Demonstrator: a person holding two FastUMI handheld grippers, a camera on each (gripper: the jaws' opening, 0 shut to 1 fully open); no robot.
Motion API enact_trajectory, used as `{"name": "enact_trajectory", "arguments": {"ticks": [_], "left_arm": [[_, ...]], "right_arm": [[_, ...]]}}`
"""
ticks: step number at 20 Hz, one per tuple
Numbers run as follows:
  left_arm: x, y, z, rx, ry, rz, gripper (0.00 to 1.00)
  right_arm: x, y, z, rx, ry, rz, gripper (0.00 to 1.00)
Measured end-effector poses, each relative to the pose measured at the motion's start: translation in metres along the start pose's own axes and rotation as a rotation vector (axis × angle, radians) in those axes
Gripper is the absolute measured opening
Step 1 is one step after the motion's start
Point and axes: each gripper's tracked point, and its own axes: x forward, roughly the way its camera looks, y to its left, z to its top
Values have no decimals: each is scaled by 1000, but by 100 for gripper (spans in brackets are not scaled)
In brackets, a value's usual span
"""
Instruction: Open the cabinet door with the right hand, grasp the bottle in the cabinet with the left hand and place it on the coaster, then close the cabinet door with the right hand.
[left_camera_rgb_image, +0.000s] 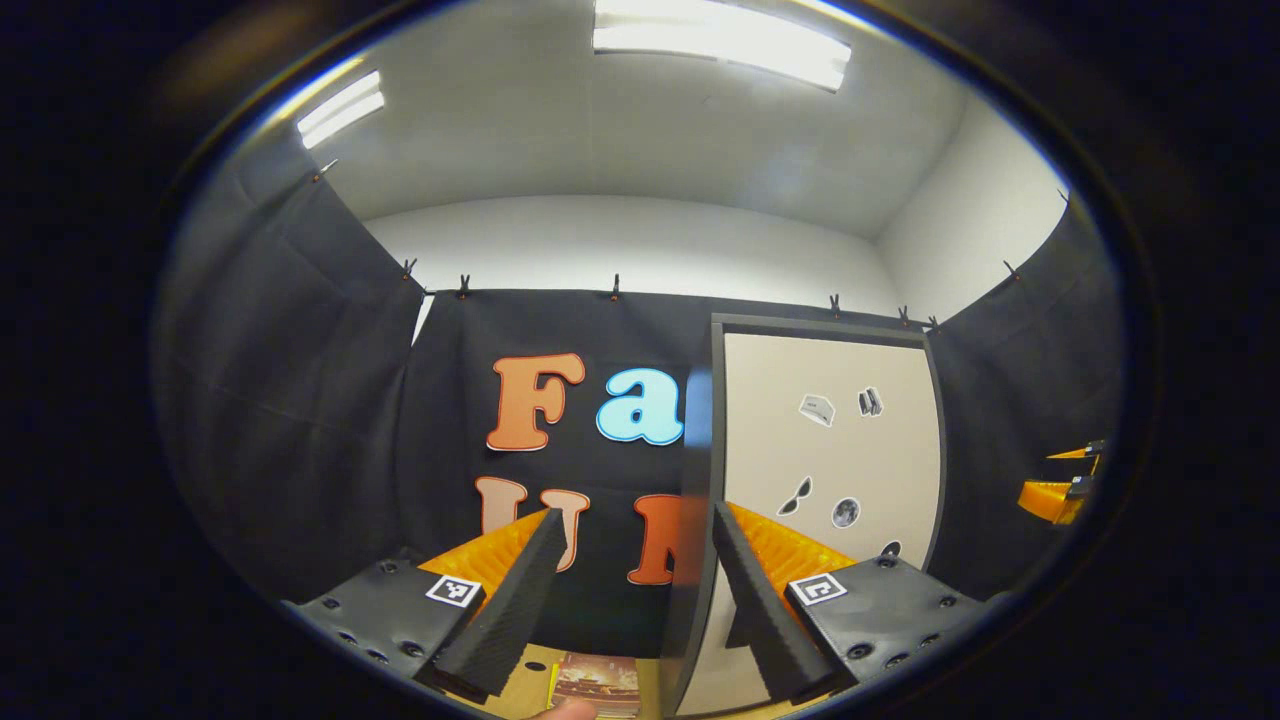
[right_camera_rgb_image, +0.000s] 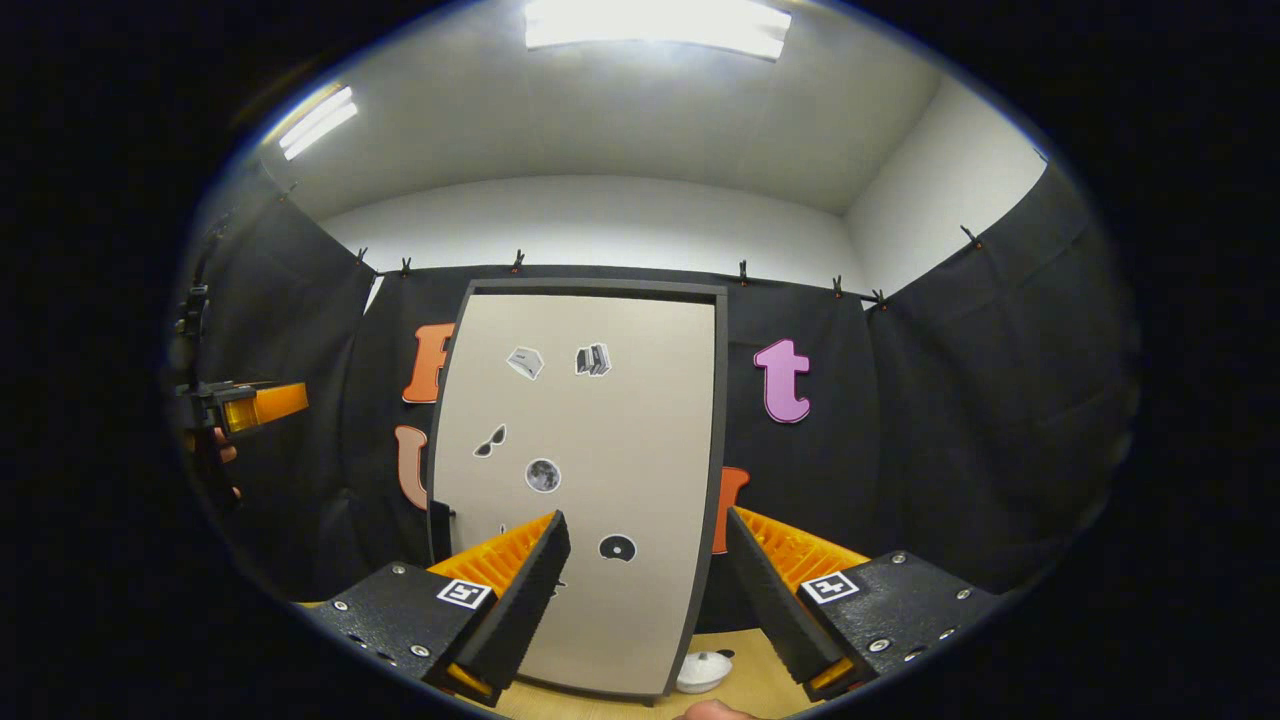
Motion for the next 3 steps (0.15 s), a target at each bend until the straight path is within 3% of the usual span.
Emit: {"name": "enact_trajectory", "arguments": {"ticks": [3], "left_arm": [[4,7,-3,-5,-18,2,96]], "right_arm": [[0,-1,-2,-1,-6,-45,96]]}}
